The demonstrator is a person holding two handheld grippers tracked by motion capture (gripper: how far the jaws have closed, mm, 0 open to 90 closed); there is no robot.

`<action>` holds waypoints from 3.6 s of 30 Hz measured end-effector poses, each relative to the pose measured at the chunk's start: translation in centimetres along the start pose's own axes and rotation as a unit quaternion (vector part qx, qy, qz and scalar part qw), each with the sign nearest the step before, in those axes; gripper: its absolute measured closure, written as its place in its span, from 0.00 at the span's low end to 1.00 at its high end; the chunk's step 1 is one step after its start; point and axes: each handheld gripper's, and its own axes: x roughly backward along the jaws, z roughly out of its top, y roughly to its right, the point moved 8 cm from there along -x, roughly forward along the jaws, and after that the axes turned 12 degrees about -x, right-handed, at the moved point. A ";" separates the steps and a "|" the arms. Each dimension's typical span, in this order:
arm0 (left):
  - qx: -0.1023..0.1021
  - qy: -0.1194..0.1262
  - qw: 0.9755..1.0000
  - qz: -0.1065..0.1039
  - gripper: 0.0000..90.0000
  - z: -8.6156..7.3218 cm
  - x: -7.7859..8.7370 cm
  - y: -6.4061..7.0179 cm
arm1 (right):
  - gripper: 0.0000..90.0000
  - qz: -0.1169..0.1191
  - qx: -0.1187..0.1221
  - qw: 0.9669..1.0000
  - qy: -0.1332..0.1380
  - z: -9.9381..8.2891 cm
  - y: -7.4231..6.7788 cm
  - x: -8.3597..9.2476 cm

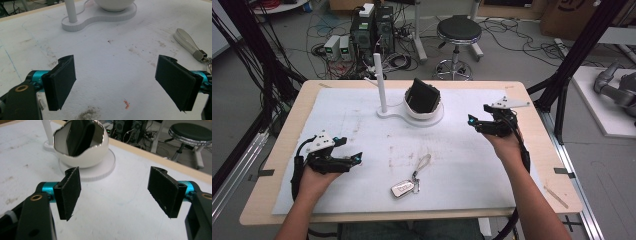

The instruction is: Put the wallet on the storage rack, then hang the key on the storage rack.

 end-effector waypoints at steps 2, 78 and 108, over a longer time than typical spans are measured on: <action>0.000 0.000 1.000 -0.001 0.19 0.0 0.0 0.0 | 0.28 0.002 -0.006 1.000 -0.002 -1.0 0.2 0.3; -0.042 -0.059 0.986 -0.153 0.19 3.7 -10.2 12.3 | 0.22 -0.038 -0.031 0.998 -0.042 -7.9 3.1 0.3; -0.098 -0.108 0.979 -0.141 0.89 2.6 -11.1 13.1 | 0.22 -0.038 -0.014 0.998 -0.052 -8.2 3.0 0.4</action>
